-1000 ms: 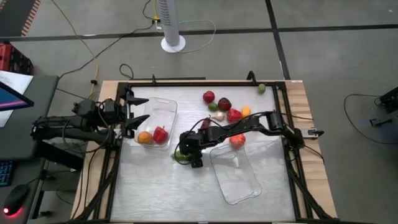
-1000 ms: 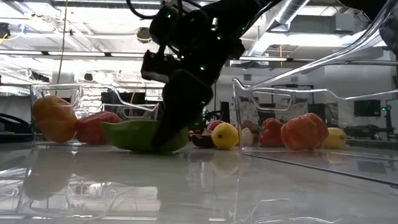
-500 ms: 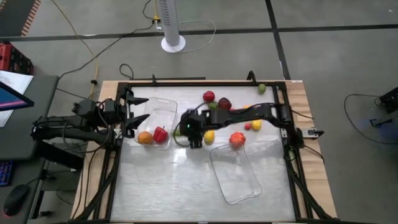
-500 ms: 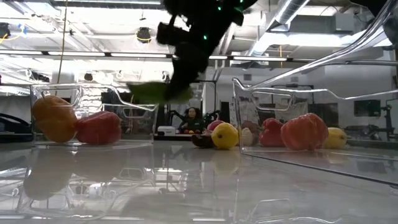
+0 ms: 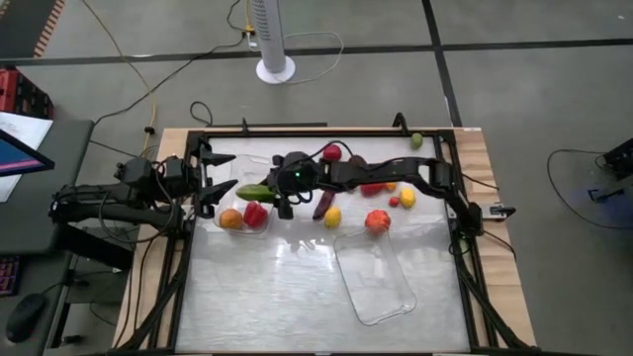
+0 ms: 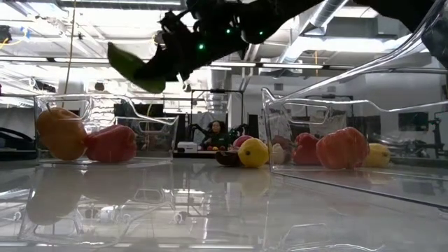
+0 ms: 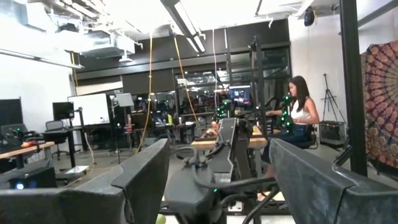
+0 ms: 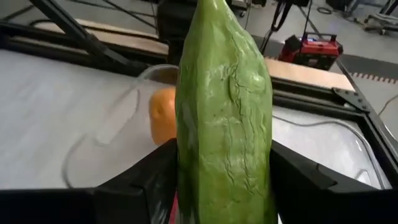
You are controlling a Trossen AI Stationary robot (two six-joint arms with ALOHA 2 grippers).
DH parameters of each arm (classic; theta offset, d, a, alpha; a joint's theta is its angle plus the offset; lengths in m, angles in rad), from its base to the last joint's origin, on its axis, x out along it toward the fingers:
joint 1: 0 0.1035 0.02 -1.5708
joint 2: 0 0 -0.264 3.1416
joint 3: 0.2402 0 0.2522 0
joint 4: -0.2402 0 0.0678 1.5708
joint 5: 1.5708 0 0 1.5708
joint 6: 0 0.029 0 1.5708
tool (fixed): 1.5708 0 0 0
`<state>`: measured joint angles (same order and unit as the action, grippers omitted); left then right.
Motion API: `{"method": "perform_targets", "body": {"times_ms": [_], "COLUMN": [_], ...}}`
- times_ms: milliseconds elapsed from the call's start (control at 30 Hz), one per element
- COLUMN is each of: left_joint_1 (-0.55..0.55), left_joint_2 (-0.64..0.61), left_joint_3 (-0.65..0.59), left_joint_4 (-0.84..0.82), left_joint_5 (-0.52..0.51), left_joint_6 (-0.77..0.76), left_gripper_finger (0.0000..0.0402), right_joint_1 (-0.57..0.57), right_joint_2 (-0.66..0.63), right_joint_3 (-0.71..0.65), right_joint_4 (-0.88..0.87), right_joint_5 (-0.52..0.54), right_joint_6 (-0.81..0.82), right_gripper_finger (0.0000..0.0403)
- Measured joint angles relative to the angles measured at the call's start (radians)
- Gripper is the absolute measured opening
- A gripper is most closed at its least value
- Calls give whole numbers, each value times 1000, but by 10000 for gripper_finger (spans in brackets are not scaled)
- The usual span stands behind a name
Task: Sort produce into baskets
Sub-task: Put the green cucumber into the left transparent bin, then put the purple eggplant into the left transparent bin
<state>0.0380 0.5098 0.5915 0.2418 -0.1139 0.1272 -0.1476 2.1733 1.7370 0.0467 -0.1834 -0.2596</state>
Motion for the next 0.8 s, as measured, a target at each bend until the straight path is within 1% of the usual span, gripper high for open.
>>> {"method": "perform_targets", "body": {"times_ms": [133, 300, 333, 433, 500, 567, 667, 800], "left_joint_1": [0, 0, 0, 0, 0, 0, 0, 0], "left_joint_2": [0, 0, 0, 0, 0, 0, 0, 0], "left_joint_3": [0, 0, 0, 0, 0, 0, 0, 0], "left_joint_4": [-2, 0, 0, -7, -20, -27, -30, -33], "left_joint_5": [0, 0, 0, 0, 0, 0, 0, -3], "left_joint_6": [0, 0, 0, -7, -7, 0, 3, 3], "left_gripper_finger": [265, 265, 265, 265, 265, 265, 265, 265], "right_joint_1": [-8, -17, -17, -19, -26, -35, -45, -38], "right_joint_2": [24, 22, 18, 10, -10, -22, -28, -28], "right_joint_3": [32, 87, 105, 182, 210, 216, 212, 142], "right_joint_4": [-56, -156, -209, -443, -604, -691, -868, -935], "right_joint_5": [-2, -2, 4, 70, 89, 86, 79, 78], "right_joint_6": [-3, -3, -6, -43, -50, -42, -44, -78], "right_gripper_finger": [271, 313, 322, 340, 344, 344, 338, 329]}}
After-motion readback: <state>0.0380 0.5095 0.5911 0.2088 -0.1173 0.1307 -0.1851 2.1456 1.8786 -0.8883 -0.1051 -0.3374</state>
